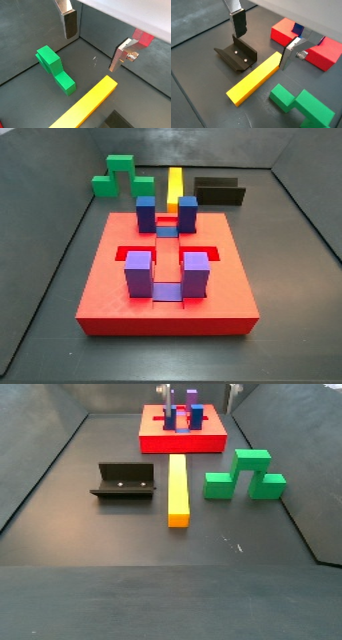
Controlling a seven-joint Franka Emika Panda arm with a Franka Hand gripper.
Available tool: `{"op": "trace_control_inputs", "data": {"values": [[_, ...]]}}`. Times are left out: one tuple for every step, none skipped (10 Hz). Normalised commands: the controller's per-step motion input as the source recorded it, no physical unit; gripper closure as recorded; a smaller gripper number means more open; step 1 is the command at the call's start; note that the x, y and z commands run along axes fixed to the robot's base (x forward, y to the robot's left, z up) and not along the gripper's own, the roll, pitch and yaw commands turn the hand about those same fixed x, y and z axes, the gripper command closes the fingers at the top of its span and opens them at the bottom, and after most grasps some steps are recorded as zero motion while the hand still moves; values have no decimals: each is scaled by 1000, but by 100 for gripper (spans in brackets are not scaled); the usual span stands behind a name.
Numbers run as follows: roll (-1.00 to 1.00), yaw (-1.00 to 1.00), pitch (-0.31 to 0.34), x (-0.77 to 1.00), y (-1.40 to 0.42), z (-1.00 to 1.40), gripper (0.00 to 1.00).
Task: Pick up the yellow object. Move up. Move to above the board. Insert the yellow object.
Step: Pick up the yellow object.
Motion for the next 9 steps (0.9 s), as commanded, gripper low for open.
{"op": "trace_control_inputs", "data": {"values": [[0,0,-50,554,-560,-414,0],[80,0,-90,557,-534,-706,0],[69,0,-119,506,-457,-780,0],[46,0,-156,380,-346,-846,0],[96,3,-114,120,-80,-774,0],[83,0,-91,0,0,-709,0],[64,11,-120,94,0,-737,0],[40,20,-131,160,0,-734,0],[33,46,-129,177,0,-674,0]]}}
